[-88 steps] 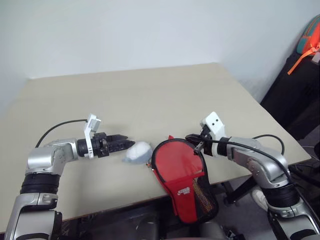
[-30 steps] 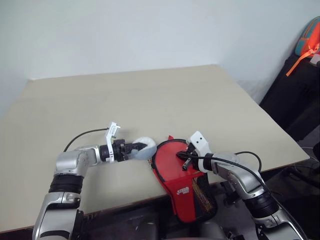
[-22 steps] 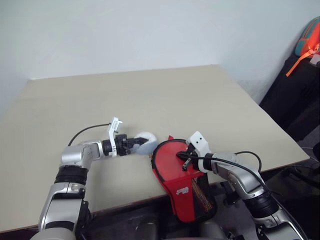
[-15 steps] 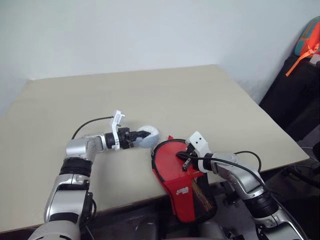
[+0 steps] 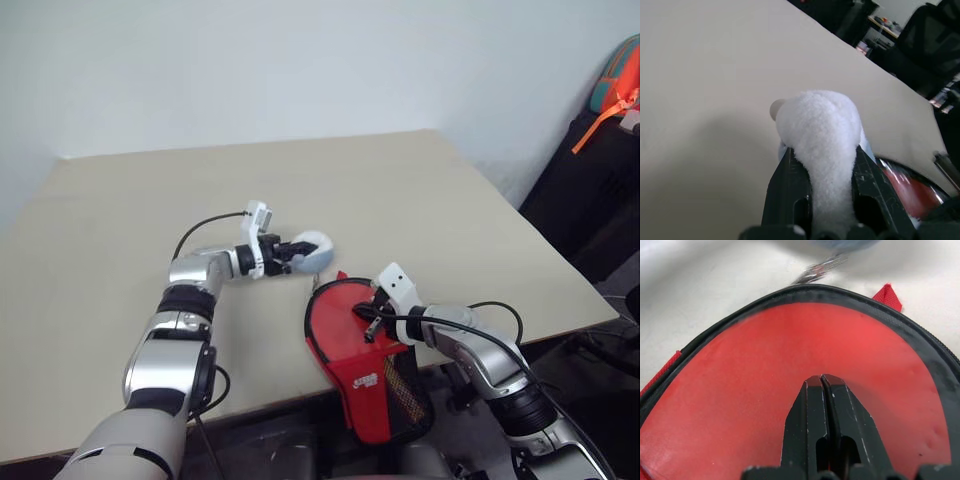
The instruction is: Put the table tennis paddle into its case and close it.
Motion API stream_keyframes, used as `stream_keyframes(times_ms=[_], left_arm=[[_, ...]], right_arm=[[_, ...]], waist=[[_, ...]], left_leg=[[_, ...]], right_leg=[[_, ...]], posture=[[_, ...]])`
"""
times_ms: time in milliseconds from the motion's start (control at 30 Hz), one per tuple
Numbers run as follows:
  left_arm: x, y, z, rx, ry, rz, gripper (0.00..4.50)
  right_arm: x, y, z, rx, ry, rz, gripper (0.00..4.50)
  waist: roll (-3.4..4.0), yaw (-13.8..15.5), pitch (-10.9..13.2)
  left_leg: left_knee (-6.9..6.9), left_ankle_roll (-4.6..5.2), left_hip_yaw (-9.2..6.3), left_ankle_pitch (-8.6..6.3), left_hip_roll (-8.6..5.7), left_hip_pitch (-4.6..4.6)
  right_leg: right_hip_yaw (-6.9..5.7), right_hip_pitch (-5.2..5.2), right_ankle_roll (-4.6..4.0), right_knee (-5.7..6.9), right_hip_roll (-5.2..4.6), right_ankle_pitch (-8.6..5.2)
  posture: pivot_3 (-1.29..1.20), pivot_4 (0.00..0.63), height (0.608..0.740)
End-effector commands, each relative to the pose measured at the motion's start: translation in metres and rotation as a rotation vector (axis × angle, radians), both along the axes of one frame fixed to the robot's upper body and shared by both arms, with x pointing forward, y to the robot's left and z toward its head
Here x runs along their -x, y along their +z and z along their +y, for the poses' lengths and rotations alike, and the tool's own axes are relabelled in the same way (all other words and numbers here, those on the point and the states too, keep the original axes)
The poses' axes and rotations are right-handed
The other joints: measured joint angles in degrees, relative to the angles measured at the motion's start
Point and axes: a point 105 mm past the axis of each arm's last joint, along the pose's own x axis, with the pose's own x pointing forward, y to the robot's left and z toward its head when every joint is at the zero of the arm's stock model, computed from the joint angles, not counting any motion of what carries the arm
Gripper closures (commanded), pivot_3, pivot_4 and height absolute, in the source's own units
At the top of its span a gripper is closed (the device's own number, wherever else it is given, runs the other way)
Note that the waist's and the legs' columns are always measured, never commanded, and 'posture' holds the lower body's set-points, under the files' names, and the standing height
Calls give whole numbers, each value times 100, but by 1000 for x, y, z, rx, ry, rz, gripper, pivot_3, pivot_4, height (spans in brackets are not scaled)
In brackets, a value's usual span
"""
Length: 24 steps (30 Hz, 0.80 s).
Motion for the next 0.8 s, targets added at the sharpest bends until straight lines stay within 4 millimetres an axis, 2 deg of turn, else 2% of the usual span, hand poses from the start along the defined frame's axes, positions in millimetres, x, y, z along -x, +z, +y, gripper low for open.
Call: stream_keyframes(times_ms=[33,100,200,300,367,467,600,800], left_arm=[[-18,33,-12,0,37,-142,4205],[-23,38,-21,-6,46,-169,4205],[-24,46,-48,19,4,-196,4205],[-10,45,-75,13,-159,-206,4205],[8,39,-89,6,-325,-190,4205],[34,22,-96,-53,-536,-171,4205],[47,1,-87,-146,-622,-144,4205],[52,-4,-80,-156,-636,-123,2210]], right_arm=[[7,-14,0,34,15,52,4500],[7,-14,0,34,16,52,4500],[8,-14,0,35,15,53,4500],[9,-15,-1,37,14,56,4500],[10,-15,-1,37,13,57,4500],[11,-16,-2,39,11,59,4500],[10,-15,-3,41,10,58,4500],[10,-15,-3,43,13,57,4500]], waist=[[0,-9,0],[0,-9,0],[-1,6,1],[-1,10,1],[0,4,0],[1,-6,0],[3,-7,-1],[3,-6,-1]], left_leg=[[0,1,1,0,0,0],[0,3,0,0,0,-1],[3,11,-1,3,0,-3],[14,20,-5,0,-2,-6],[21,29,-3,-6,-2,-7],[23,33,0,-10,0,-8],[25,34,-1,-10,2,-7],[36,45,-7,-17,4,-7]], right_leg=[[1,0,0,0,0,0],[0,1,2,2,2,1],[-1,3,11,3,2,7],[-6,3,12,3,-1,7],[-6,3,12,3,-2,7],[-5,2,13,4,-2,7],[-5,-4,6,4,-3,3],[-7,-2,2,4,-5,-1]], posture=[[0,0,715],[0,0,715],[0,0,715],[0,0,715],[0,0,715],[0,0,715],[0,0,715],[0,0,715]])
